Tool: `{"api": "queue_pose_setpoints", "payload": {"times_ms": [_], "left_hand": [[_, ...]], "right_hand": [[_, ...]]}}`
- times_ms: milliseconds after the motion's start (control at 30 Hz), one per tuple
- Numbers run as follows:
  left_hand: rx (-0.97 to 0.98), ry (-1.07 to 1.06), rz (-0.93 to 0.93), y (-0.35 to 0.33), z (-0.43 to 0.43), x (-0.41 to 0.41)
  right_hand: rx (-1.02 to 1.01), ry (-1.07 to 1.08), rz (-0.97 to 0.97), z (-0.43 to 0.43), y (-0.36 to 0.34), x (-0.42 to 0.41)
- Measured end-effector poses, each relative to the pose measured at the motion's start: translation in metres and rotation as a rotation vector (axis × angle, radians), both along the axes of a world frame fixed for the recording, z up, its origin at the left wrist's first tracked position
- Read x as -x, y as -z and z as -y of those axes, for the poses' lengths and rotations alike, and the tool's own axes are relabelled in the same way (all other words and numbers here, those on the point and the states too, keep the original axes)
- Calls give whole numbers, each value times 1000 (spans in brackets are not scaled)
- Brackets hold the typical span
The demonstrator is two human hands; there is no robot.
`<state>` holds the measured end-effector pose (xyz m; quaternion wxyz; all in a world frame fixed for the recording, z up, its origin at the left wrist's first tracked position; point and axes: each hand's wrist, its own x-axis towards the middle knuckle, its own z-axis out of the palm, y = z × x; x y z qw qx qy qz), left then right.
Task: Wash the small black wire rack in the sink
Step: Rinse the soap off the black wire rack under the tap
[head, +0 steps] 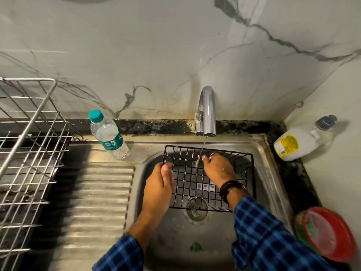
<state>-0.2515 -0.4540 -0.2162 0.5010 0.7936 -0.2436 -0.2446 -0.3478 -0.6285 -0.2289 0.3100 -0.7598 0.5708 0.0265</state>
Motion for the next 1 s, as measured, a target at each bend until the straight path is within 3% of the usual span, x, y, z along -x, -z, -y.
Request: {"api": "queue_pose_setpoints", "payload": {"times_ms": [100,167,333,400,500,633,800,1000], "left_hand": [[-167,-3,237,17,-16,2],[-234,14,272,29,-24,0],[-205,77,152,32,-21,-12],[-137,91,119,31,-14,-14],[24,19,-47,32,-3,-4],[116,-130,-116,22,10,15],[4,-115,-189,29,16,14],[-75,-136,-167,36,18,-2]], "right_hand": [[-60,-48,-65,2,2,-7],[-82,-58,-60,-1,4,-10],[-166,-37,137,-3,3,-14],[-182,-32,132,3,-1,-17],[-40,-12,29,1,-5,-14],[115,94,159,-16,-6,-4],[106,223,156,-22,-5,8],[108,-12,38,-3,-10,18]]}}
